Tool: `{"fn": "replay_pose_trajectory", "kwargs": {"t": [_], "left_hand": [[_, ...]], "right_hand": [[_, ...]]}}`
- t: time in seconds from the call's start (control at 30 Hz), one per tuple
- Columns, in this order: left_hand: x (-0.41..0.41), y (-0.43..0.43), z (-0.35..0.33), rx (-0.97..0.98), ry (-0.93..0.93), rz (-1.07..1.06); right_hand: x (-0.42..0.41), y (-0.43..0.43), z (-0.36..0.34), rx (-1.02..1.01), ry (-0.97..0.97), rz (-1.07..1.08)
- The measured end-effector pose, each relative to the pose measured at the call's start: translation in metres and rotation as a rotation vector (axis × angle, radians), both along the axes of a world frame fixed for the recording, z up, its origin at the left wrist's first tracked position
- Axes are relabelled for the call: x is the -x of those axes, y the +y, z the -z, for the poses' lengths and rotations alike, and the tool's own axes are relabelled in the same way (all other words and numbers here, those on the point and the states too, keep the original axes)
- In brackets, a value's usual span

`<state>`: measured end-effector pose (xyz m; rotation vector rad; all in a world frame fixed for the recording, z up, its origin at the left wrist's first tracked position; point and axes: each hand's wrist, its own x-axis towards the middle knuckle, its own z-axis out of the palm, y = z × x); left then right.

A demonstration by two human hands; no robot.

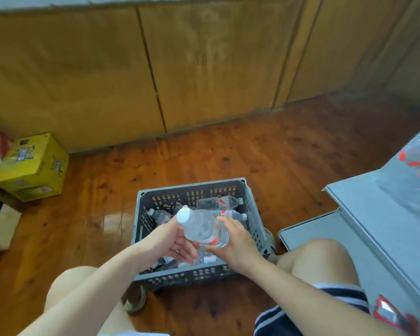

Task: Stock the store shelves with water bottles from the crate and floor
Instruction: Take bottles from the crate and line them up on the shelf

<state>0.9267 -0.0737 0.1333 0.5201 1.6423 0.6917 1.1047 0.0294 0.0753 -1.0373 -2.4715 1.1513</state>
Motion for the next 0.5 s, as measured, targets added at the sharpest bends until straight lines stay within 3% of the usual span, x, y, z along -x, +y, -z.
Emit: {"fn": "replay_pose_trajectory", "kwargs": {"t": [0.2,0.5], "left_hand": [[-0.034,-0.006,-0.015,-0.375,0.36,-0.085],[-0.073,-0.004,-0.066,-0.574,0.219,-0.104]], "right_hand": [[-0.023,-0.009,-0.027,0.327,0.085,0.041],[-0.047,-0.018,-0.065,0.502,0.134,0.065]]}}
